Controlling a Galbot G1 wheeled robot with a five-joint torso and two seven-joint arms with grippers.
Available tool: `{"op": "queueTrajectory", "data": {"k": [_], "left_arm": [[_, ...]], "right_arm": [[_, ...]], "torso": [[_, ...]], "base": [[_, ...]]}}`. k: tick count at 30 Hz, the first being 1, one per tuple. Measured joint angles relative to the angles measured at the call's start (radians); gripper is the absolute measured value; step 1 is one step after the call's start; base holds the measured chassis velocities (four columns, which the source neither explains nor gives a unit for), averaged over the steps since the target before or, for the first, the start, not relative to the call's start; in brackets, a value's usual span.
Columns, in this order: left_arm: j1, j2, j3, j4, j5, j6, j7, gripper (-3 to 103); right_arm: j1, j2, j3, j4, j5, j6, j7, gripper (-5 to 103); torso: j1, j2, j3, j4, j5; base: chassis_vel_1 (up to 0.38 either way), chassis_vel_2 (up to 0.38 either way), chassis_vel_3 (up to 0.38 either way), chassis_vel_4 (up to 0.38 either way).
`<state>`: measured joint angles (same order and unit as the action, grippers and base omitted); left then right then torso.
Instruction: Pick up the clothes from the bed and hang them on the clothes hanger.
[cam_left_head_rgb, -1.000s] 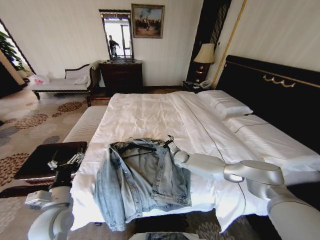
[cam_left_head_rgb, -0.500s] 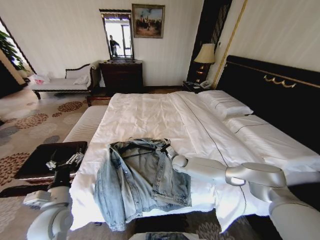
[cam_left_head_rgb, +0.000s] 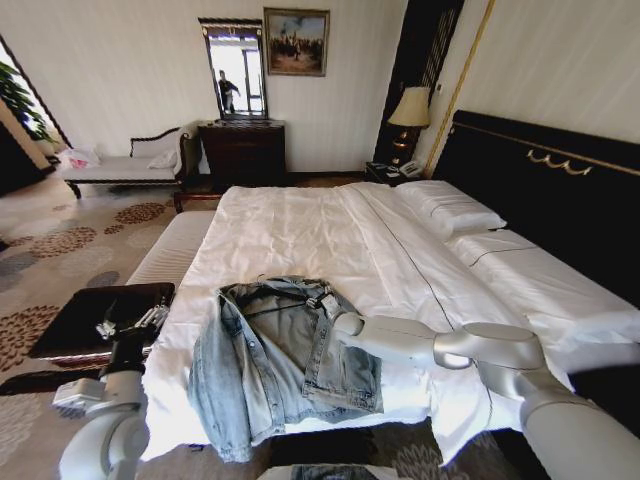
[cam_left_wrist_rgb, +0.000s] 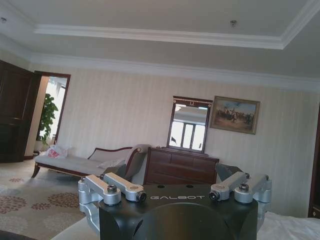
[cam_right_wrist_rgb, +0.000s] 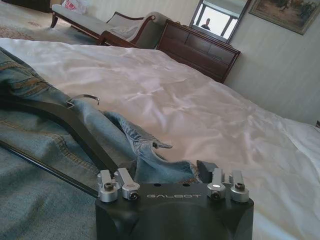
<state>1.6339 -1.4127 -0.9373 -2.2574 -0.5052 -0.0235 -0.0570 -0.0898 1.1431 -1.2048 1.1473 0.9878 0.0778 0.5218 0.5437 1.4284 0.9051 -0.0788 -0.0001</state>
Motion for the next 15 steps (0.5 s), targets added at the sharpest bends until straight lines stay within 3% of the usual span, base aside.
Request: {"op": "queueTrajectory", "data": {"k": [3, 5, 9, 11, 14, 15], "left_arm": [[0.0, 0.005, -0.007, 0.0, -0.006, 0.0, 0.0, 100], [0.0, 0.006, -0.008, 0.0, -0.008, 0.0, 0.0, 100], [0.003, 0.007, -0.008, 0.0, -0.01, -0.001, 0.0, 100], [0.004, 0.007, -0.008, 0.0, -0.01, -0.002, 0.0, 100], [0.006, 0.01, -0.008, 0.001, -0.012, -0.004, 0.0, 100], [0.006, 0.01, -0.008, 0.001, -0.012, -0.004, 0.0, 100]], "right_arm": [[0.004, 0.026, -0.003, -0.028, 0.0, -0.021, 0.026, 51], [0.005, 0.033, -0.004, -0.035, 0.0, -0.028, 0.037, 51], [0.009, 0.057, -0.008, -0.063, -0.009, -0.059, 0.083, 30], [0.01, 0.06, -0.01, -0.068, -0.014, -0.065, 0.09, 30], [0.016, 0.064, -0.019, -0.082, -0.029, -0.072, 0.097, 14], [0.016, 0.064, -0.019, -0.082, -0.029, -0.072, 0.097, 14]], "torso": [[0.0, 0.0, 0.0, 0.0, 0.0], [0.0, 0.0, 0.0, 0.0, -0.0001], [0.0, 0.0, 0.0, 0.0, 0.0001], [0.0, 0.0, 0.0, 0.0, 0.0], [0.0, 0.0, 0.0, -0.0001, 0.0], [0.0, 0.0, 0.0, -0.0001, 0.0]], "base": [[0.0, 0.0, 0.0, 0.0], [0.0, 0.0, 0.0, 0.0], [0.0, 0.0, 0.0, 0.0], [0.0, 0.0, 0.0, 0.0], [0.0, 0.0, 0.0, 0.0], [0.0, 0.0, 0.0, 0.0]]}}
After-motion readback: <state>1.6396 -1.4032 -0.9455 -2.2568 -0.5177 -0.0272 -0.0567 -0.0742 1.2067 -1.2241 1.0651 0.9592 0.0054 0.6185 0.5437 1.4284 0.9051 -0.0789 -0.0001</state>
